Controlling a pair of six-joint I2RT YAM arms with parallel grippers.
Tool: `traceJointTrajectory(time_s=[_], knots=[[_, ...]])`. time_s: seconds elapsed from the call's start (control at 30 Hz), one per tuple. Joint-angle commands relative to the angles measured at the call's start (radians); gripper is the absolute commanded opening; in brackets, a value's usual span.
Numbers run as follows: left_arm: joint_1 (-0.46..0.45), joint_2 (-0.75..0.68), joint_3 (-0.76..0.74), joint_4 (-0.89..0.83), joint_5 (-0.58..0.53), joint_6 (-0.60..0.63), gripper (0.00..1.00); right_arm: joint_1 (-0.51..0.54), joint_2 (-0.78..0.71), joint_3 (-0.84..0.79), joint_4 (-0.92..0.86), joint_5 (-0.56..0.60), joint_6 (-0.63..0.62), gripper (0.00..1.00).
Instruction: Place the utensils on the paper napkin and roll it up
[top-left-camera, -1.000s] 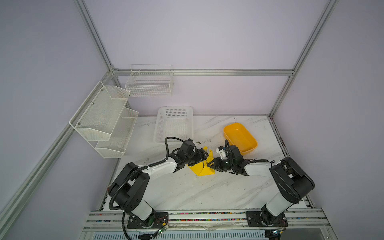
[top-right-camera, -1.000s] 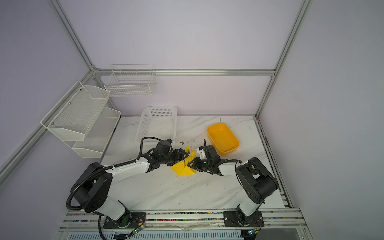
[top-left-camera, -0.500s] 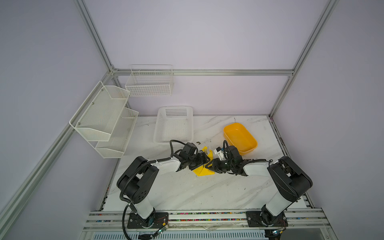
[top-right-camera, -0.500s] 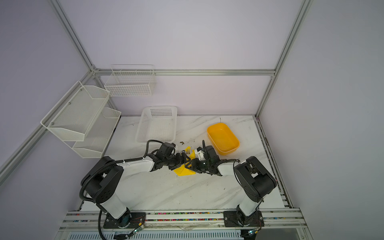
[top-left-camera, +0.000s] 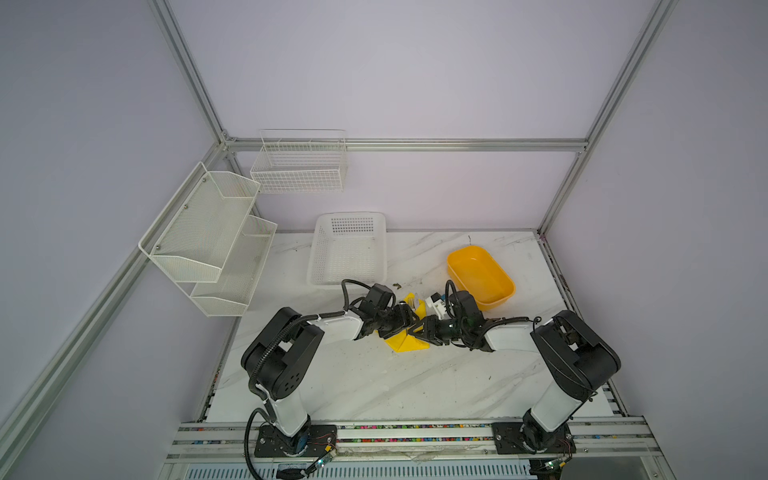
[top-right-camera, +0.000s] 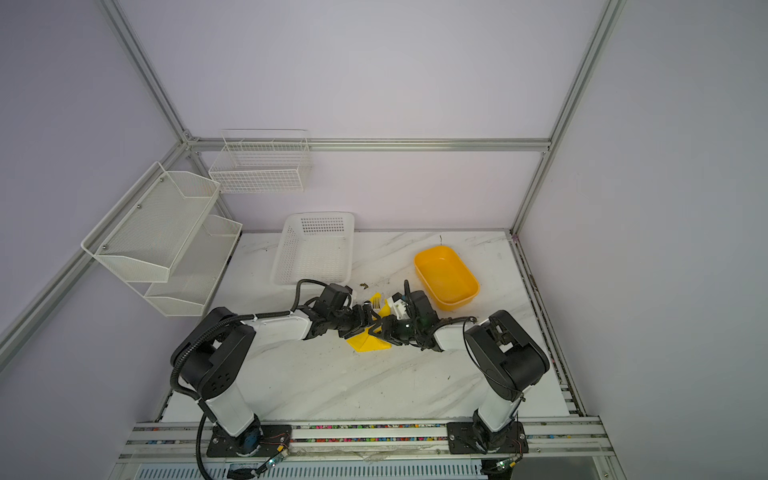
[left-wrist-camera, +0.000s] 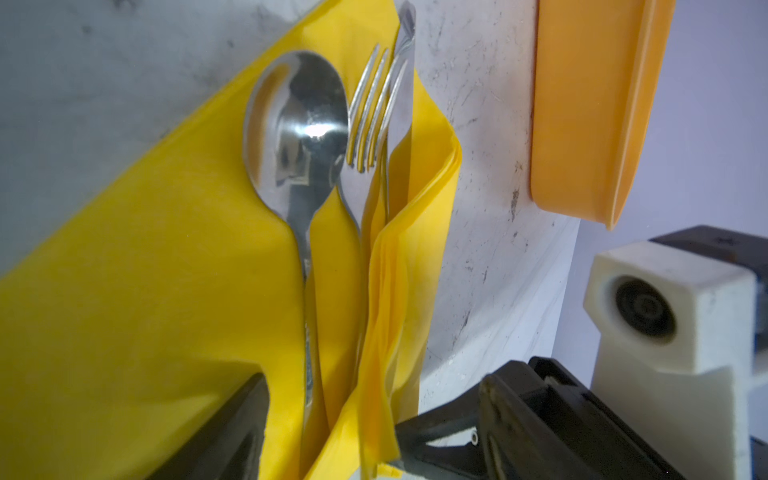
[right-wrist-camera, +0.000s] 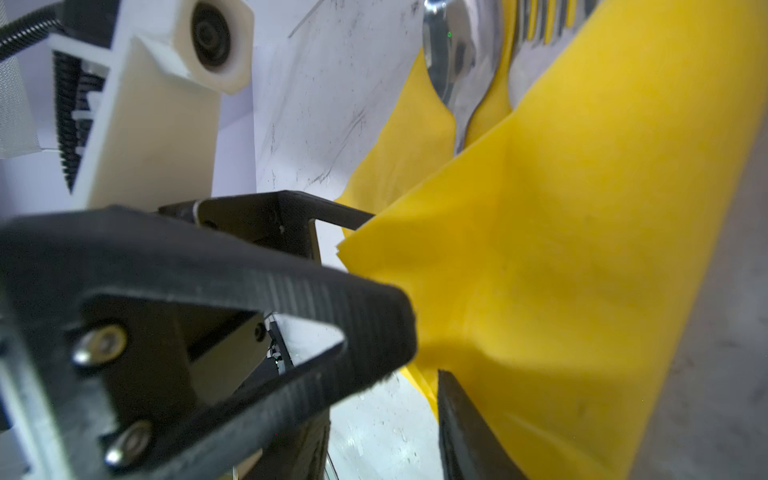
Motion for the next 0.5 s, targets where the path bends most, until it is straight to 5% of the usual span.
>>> traceJointTrajectory(time_s=[0.0, 0.47], knots=[[0.005, -0.003, 0.097, -0.006, 0.011, 0.029, 0.68, 0.007, 0.005, 0.007, 0.024, -0.004, 0.006, 0.44], [0.004, -0.025, 0.085, -0.024, -0.014, 0.049, 0.11, 0.005, -0.048, 0.019, -0.083, 0.073, -0.033, 0.43]])
